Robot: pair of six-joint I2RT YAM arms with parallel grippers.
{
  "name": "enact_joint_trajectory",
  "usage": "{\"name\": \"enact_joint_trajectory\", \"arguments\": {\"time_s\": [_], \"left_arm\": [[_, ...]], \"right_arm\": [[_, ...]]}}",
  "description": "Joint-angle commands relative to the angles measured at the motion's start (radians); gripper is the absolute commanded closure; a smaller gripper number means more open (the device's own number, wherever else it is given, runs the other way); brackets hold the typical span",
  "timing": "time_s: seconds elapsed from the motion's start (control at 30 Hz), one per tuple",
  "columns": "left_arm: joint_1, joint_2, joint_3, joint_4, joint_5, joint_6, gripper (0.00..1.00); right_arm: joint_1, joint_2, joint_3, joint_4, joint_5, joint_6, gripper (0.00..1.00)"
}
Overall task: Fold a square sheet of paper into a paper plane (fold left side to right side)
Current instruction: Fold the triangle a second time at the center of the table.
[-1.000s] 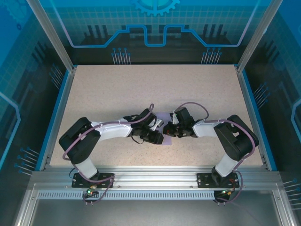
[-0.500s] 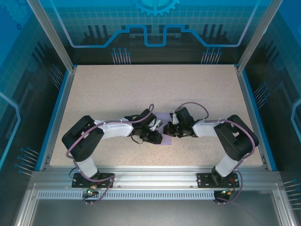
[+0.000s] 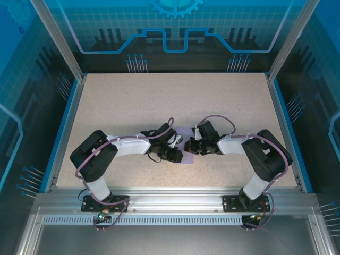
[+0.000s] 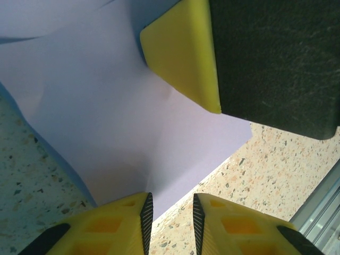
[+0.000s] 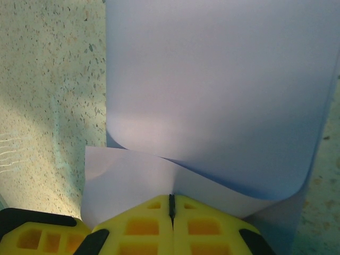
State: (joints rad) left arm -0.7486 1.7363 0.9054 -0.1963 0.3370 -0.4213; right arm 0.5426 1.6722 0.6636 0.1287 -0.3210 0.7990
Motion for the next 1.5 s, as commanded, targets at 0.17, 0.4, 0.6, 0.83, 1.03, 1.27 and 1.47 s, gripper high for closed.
{"name": "enact_joint_trajectory", "arguments": {"time_s": [0.17, 0.4, 0.6, 0.83, 1.03, 1.27, 1.47], "left_arm": [[0.009, 0.013, -0.033, -0.038, -0.001, -0.038, 0.70], [0.008, -0.005, -0.079, -0.036, 0.000, -0.069, 0.70], [0.008, -0.058, -0.130, -0.040, -0.019, -0.090, 0.70], [0.010, -0.123, -0.187, -0.036, -0.013, -0.117, 0.71], [0.020, -0.211, -0.154, -0.055, 0.002, -0.110, 0.71], [0.021, -0.147, -0.058, -0.041, 0.050, -0.076, 0.71], [0.020, -0.045, 0.003, -0.025, 0.053, -0.047, 0.74]], "right_arm": [[-0.007, 0.019, -0.007, -0.148, 0.058, -0.029, 0.95], [-0.012, 0.018, -0.005, -0.162, 0.062, -0.034, 0.95], [-0.013, 0.018, 0.000, -0.166, 0.063, -0.036, 0.95], [-0.014, 0.020, 0.001, -0.167, 0.060, -0.037, 0.95], [-0.014, 0.023, 0.004, -0.167, 0.057, -0.039, 0.95], [-0.012, 0.027, 0.008, -0.166, 0.051, -0.037, 0.95], [-0.011, 0.025, 0.009, -0.166, 0.048, -0.037, 0.95]]}}
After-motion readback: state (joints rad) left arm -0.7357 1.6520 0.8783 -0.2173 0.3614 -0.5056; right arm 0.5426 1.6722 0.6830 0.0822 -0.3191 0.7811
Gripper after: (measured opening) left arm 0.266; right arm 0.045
